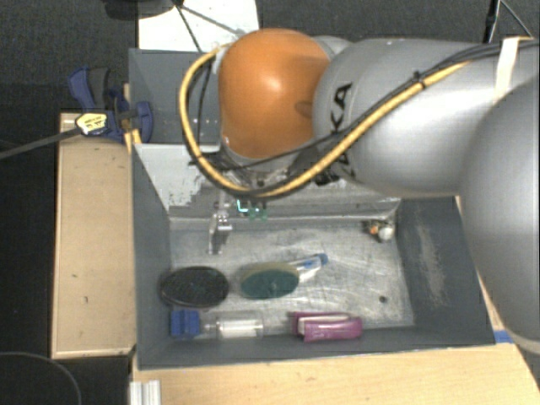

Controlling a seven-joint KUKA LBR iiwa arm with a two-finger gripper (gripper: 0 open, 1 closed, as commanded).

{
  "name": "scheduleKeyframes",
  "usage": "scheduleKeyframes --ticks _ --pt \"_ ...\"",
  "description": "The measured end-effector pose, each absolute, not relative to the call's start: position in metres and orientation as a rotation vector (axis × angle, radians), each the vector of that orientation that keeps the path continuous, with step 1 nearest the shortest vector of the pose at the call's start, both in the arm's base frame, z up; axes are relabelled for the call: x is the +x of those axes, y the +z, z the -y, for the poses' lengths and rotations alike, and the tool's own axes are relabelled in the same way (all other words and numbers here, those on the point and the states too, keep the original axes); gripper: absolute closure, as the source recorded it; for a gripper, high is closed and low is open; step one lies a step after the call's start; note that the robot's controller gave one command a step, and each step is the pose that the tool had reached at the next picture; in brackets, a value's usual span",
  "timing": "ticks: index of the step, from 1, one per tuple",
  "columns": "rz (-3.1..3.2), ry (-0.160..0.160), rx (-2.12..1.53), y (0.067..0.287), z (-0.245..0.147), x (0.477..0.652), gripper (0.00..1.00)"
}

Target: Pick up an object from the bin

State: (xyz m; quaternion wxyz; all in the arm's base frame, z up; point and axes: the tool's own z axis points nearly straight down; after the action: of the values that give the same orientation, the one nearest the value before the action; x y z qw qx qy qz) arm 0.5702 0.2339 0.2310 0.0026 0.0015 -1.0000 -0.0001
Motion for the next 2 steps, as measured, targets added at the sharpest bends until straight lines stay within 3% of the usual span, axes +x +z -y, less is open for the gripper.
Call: scheduleKeyframes --ticks 1,2 --pt "3.127 0.005 0.187 0.123 -0.180 0.499 0.00" --pt "3.131 0.000 -0.278 0.094 -0.156 0.511 0.00"
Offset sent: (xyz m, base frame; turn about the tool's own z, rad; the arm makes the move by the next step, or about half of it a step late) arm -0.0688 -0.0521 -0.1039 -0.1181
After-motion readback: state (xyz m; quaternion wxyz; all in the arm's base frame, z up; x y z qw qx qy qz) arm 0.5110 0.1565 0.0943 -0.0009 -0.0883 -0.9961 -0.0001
